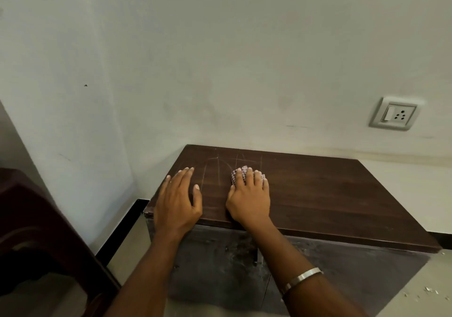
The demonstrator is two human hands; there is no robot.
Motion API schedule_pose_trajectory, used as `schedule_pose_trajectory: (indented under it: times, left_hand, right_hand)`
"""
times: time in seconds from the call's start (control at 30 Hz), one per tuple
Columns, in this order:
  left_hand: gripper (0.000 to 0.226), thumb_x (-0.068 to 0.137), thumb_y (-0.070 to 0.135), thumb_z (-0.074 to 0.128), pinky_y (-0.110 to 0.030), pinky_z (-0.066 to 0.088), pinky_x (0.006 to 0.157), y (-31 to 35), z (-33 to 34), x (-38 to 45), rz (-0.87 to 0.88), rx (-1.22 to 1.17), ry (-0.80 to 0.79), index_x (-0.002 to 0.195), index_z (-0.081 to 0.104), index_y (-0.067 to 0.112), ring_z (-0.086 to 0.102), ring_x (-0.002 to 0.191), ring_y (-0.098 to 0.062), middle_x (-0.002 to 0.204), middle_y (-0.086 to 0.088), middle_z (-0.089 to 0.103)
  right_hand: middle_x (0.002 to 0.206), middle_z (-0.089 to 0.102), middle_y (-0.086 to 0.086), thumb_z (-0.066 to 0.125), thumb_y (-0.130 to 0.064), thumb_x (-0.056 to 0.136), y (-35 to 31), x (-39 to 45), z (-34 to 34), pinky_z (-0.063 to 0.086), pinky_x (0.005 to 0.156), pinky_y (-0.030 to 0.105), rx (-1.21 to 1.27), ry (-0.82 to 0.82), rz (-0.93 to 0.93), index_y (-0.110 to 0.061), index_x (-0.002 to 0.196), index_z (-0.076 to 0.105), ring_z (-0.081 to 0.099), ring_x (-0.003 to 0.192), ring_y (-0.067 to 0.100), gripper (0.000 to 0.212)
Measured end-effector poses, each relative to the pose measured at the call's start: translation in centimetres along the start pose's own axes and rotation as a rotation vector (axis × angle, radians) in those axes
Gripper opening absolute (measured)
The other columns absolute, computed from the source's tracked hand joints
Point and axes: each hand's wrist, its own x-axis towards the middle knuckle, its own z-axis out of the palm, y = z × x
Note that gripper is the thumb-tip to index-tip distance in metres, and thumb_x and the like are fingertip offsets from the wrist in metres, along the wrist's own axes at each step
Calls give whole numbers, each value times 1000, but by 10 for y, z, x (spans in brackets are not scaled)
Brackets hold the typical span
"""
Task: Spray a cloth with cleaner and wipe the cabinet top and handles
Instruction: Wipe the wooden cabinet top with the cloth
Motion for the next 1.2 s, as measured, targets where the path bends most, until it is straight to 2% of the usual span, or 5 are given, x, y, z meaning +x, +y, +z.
schedule_pose_trajectory:
  times: [0.27,0.57,0.73,1.0,1.2]
  left_hand:
    - [59,91,41,30,-38,29,117,-1,0,0,-7,-9,2,141,47,15,45,134,-18,143,-3,51]
    - [60,91,42,28,-38,27,118,-1,0,1,-9,-10,-2,141,47,15,44,135,-17,144,-3,50]
    - [63,90,45,24,-38,26,118,0,1,1,-10,1,-2,141,46,16,44,135,-17,144,-3,50]
    - [62,90,44,25,-37,28,117,1,-2,0,-13,6,-5,141,46,16,45,134,-16,143,-2,50]
    - [57,92,40,31,-37,28,117,0,-3,0,-20,-18,7,141,47,16,45,134,-16,143,-2,51]
  right_hand:
    - [161,15,11,22,-37,101,5,7,6,6,122,43,38,6,-70,-16,153,17,10,149,28,57]
    - [160,17,14,22,-36,101,77,11,-12,9,122,42,-59,18,101,-10,154,12,13,148,30,60]
    - [161,9,15,19,-34,102,57,13,-10,4,122,42,-22,-4,116,-6,153,5,6,149,28,61]
    - [162,7,14,20,-35,102,-31,20,13,4,122,42,52,-42,-143,-6,153,6,4,150,27,61]
    - [161,13,11,22,-36,101,6,30,6,7,122,40,61,-56,-125,-10,154,11,10,149,26,60]
